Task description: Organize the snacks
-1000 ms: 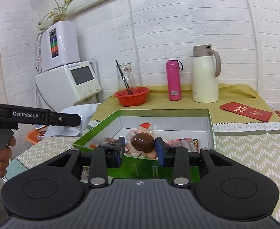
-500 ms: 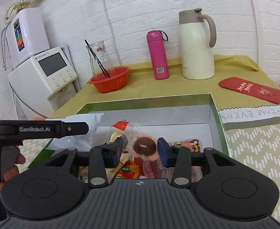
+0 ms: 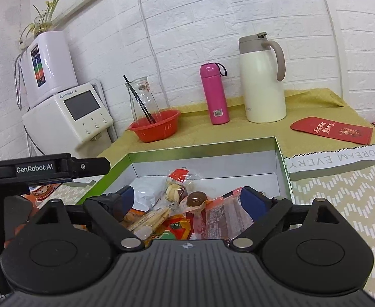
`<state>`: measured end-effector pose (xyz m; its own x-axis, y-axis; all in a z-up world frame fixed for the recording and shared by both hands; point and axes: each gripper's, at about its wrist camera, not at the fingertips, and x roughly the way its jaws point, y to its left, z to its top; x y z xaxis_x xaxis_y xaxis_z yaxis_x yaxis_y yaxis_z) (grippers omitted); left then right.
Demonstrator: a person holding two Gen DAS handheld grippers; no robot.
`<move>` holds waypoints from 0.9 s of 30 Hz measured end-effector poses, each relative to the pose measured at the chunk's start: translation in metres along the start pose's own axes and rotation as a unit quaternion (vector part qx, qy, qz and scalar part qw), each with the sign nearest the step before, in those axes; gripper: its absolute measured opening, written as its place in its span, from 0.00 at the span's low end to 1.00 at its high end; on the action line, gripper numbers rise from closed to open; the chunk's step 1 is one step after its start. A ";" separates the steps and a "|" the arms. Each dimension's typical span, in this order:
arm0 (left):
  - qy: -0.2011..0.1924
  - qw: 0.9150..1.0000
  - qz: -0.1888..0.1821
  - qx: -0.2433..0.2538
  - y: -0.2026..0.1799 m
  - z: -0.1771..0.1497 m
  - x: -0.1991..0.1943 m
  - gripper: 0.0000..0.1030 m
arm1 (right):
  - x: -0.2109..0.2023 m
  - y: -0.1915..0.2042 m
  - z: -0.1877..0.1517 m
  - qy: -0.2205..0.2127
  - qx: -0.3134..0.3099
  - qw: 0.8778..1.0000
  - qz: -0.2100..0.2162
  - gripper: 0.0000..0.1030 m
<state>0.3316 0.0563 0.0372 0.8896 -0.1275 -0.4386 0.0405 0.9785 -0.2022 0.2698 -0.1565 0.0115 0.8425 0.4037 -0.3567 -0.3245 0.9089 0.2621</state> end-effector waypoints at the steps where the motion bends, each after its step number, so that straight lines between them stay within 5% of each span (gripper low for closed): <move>1: 0.000 1.000 -0.004 0.000 -0.002 0.000 -0.006 0.99 | -0.007 0.001 0.002 -0.005 0.001 1.000 0.004 1.00; 9: 0.002 1.000 -0.023 0.012 -0.020 -0.009 -0.064 0.99 | -0.070 0.015 0.007 -0.039 -0.009 0.999 0.014 1.00; 16: 0.026 0.997 -0.054 0.051 -0.034 -0.049 -0.111 0.99 | -0.118 0.016 -0.011 -0.019 -0.021 1.000 0.011 1.00; 27: 0.115 0.985 -0.097 0.083 -0.028 -0.130 -0.143 0.99 | -0.151 0.003 -0.086 0.052 -0.045 0.997 -0.021 1.00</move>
<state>0.1439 0.0258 -0.0086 0.7314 -0.3290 -0.5973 0.2905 0.9428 -0.1637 0.1044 -0.2059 -0.0109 0.8087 0.3692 -0.4579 -0.3312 0.9291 0.1644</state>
